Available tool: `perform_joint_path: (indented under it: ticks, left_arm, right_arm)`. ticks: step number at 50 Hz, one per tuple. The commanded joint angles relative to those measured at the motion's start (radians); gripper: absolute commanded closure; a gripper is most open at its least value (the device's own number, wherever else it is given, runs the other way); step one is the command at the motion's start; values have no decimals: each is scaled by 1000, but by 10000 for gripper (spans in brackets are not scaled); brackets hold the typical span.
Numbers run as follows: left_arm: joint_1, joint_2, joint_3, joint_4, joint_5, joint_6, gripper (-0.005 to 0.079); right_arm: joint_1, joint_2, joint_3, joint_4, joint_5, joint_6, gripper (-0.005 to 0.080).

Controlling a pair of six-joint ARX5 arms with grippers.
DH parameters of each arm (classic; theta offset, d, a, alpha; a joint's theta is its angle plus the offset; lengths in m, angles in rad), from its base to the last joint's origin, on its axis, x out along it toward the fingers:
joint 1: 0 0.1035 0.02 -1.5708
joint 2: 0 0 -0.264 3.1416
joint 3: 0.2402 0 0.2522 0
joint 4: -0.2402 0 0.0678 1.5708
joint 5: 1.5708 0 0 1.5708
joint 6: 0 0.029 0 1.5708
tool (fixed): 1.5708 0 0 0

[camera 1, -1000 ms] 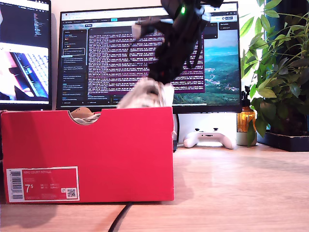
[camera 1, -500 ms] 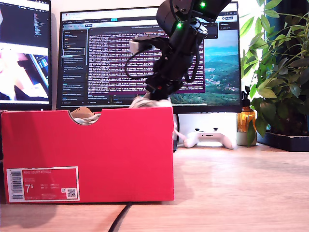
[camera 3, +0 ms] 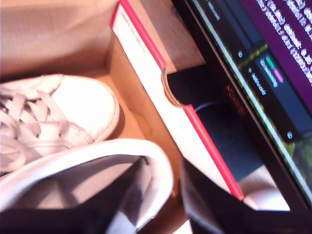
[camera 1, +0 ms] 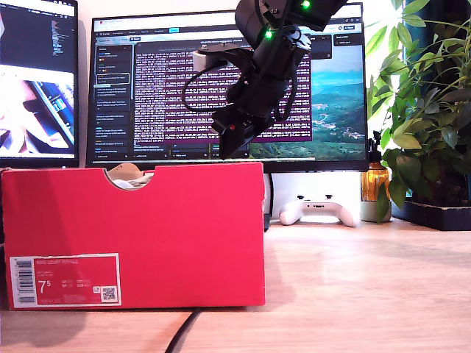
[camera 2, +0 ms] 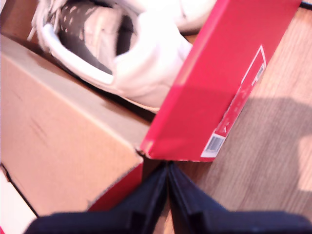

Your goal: Pack the white shoes by picking the first shoe and placing it inside the red shoebox, left side, then picking and rotating the second shoe and placing it in the shoebox

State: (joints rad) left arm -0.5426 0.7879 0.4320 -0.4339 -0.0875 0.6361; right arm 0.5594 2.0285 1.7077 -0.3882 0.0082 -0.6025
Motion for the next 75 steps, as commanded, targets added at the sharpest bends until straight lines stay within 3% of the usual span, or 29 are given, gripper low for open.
perform_joint_path:
  ticks: [1,7,13,43,75]
  left_arm:
    - [-3,4,8,7,2,-1,754]
    - [-3,4,8,7,2,0,754]
    - [-3,4,8,7,2,-1,754]
    - [-3,4,8,7,2,0,754]
    - [-4,2,10,-24,1,-1,754]
  right_arm:
    - [17,12,17,3,11,5,444]
    - [24,6,17,-7,31,37,511]
    - [35,-8,17,-33,42,39,778]
    - [45,-39,24,-43,38,241,754]
    - [35,-39,24,-115,35,240,754]
